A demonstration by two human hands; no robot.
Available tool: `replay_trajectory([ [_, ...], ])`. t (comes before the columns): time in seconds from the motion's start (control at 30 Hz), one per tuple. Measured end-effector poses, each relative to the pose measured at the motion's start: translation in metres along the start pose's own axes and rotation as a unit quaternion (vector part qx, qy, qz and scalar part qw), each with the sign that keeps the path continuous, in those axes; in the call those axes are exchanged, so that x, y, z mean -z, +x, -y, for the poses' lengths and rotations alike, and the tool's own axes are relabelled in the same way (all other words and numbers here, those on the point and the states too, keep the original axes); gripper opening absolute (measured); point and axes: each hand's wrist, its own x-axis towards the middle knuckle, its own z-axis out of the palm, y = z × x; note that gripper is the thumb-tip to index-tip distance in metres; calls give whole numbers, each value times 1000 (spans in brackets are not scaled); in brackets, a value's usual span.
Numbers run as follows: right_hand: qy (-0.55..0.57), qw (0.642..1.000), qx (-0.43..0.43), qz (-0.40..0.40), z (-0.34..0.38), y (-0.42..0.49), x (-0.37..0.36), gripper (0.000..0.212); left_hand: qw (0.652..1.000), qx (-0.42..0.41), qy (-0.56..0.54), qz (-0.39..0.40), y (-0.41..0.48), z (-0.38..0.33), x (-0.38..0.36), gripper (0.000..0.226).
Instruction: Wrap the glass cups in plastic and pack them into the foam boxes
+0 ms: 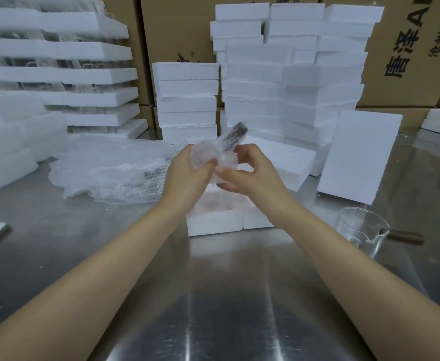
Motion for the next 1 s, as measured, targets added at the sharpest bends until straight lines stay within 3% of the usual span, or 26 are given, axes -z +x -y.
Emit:
replay_trajectory([
  [0.07, 110, 992, -45, -32, 4, 3, 5, 46, 999, -30, -3, 16, 2, 1, 1, 42],
  [0.13, 169, 981, -75, -58, 8, 5, 10, 42, 984, -165, 72, 17, 0, -2, 7, 57],
  [0.17, 189, 976, -84, -63, 10, 5, 13, 40, 953, -261, 152, 17, 0, -3, 10, 59],
  [0.23, 206, 972, -98, -54, 12, 4, 16, 39, 847, -430, 311, 14, 6, -1, 18, 55],
  [0.27, 203, 973, -105, -45, 12, 3, 15, 41, 806, -476, 352, 14, 10, 0, 21, 49],
  [0.3, 198, 973, -109, -36, 12, 2, 14, 42, 786, -493, 372, 20, 12, 1, 22, 42],
  [0.47, 168, 980, -104, -11, 10, 2, 10, 43, 821, -426, 371, 86, 12, 0, 20, 24],
  [0.57, 159, 981, -110, -10, 11, 6, 16, 27, 856, -393, 330, 57, 10, -3, 19, 19],
  [0.63, 45, 995, -90, -24, 8, 8, 20, 21, 874, -367, 318, 11, 8, -4, 20, 16],
  [0.67, -57, 996, -64, -27, 6, 8, 21, 29, 877, -354, 323, -10, 9, -4, 22, 16],
  [0.77, -288, 957, 25, 36, 1, 3, 18, 46, 883, -313, 348, -33, 15, -3, 30, 23],
  [0.9, -361, 925, 20, 118, -6, -2, 13, 24, 874, -306, 376, -15, 20, -6, 37, 25],
  [1.0, -343, 933, 41, 103, -5, -1, 7, 17, 864, -308, 399, 11, 20, -8, 39, 20],
])
